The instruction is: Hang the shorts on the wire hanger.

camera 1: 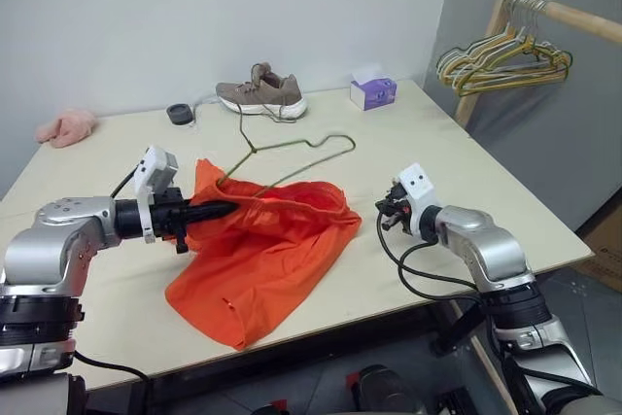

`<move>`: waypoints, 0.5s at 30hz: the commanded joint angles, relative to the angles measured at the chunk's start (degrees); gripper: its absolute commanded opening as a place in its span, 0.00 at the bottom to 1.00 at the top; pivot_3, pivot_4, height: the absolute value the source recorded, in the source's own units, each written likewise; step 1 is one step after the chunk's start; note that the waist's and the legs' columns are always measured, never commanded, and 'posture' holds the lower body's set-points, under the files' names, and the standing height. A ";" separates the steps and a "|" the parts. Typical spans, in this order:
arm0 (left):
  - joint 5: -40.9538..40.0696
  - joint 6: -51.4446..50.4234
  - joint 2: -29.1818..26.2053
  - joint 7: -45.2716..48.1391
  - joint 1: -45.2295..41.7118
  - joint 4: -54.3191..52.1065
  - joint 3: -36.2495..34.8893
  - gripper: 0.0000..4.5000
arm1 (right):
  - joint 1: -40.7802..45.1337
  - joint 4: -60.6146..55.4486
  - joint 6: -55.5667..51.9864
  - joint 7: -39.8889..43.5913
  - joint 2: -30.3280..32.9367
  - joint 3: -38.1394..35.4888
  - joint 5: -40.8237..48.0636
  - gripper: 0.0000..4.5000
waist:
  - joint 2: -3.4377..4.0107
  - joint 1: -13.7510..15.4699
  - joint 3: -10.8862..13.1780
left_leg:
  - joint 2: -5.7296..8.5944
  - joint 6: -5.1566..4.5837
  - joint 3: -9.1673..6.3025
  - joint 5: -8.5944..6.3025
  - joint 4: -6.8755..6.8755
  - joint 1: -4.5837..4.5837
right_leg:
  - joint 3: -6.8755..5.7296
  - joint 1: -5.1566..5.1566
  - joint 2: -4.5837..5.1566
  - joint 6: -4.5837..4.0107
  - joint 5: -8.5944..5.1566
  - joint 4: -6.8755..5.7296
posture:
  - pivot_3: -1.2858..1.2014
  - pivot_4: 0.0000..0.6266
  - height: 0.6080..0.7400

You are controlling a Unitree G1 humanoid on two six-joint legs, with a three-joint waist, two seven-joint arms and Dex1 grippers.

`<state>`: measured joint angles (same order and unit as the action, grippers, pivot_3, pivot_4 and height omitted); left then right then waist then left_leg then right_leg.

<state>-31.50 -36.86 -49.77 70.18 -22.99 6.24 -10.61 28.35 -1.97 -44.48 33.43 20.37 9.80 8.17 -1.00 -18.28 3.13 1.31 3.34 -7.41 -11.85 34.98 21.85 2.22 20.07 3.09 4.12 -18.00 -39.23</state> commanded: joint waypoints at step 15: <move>0.57 3.26 -0.08 -0.01 -2.38 1.11 0.60 0.00 | 0.39 -8.69 -7.31 1.88 -2.24 1.44 6.03 0.97 | 0.00 0.10 0.00 | -0.01 0.00 0.00 0.00 -0.04 0.02 | 0.01 0.00 0.02 0.00 0.01 0.11 | 0.40 0.00 1.00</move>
<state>-30.83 -34.64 -49.73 69.76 -23.73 7.59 -9.29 26.48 -9.91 -51.98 35.87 18.62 11.93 13.43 -1.00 -18.18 3.13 1.30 3.34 -7.39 -11.85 34.94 21.87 2.25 20.06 3.11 4.12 -17.99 -39.11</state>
